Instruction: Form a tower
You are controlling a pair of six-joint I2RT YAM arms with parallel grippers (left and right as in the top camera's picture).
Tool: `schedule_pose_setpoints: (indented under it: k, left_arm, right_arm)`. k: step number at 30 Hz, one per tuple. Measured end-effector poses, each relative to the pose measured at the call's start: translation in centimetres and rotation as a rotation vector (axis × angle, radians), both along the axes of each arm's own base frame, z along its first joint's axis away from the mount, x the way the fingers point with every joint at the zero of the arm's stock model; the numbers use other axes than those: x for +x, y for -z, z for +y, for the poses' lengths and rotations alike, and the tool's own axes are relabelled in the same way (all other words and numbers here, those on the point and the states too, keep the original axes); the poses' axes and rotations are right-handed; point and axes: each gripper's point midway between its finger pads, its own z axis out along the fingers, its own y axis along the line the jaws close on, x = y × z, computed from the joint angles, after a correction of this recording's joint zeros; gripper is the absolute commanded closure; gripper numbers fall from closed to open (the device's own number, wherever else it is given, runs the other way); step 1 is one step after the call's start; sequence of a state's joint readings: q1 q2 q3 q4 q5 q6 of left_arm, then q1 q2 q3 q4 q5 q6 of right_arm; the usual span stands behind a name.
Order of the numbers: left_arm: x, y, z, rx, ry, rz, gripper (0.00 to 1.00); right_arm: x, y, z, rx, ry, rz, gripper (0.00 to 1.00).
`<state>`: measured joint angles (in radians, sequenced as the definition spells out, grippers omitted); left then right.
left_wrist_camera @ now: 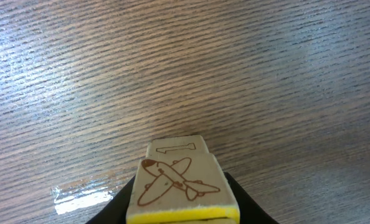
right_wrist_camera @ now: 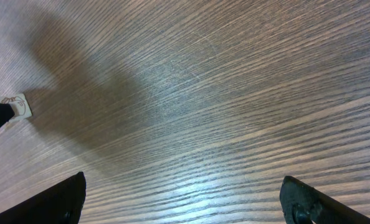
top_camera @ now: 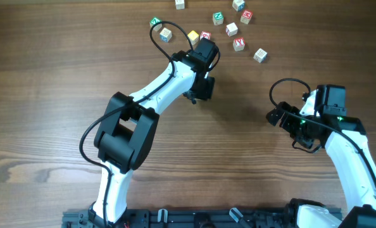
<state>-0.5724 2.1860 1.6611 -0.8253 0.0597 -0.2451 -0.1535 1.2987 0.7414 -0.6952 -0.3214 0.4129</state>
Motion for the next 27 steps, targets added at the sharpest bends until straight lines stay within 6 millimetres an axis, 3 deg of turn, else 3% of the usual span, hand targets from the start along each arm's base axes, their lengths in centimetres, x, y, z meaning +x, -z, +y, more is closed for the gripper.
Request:
schedule_pose_setpoints:
  k: [5,8,11,22,25,27]
  left_arm:
    - [0.0,0.0,0.0,0.002,-0.001,-0.002,0.76]
    - [0.0,0.0,0.1,0.004,0.002,0.000,0.51]
    - [-0.4,0.2,0.3,0.015,-0.001,0.017,0.45]
    - [-1.1,0.2,0.8,0.031,-0.001,0.043,0.39]
    - [-1.3,-1.6,0.9,0.023,-0.002,0.029,0.36]
    - [-1.3,-5.2,0.9,-0.012,-0.001,-0.024,0.33]
  right_arm:
    - [0.0,0.0,0.0,0.000,0.000,0.000,0.00]
    - [0.0,0.0,0.0,0.000,0.000,0.000,0.00]
    - [0.0,0.0,0.0,0.000,0.000,0.000,0.01]
    - [0.2,-0.1,0.0,-0.001,0.000,-0.008,0.00]
    - [0.2,-0.1,0.0,-0.001,0.000,-0.008,0.00]
    - [0.2,-0.1,0.0,-0.001,0.000,-0.009,0.00]
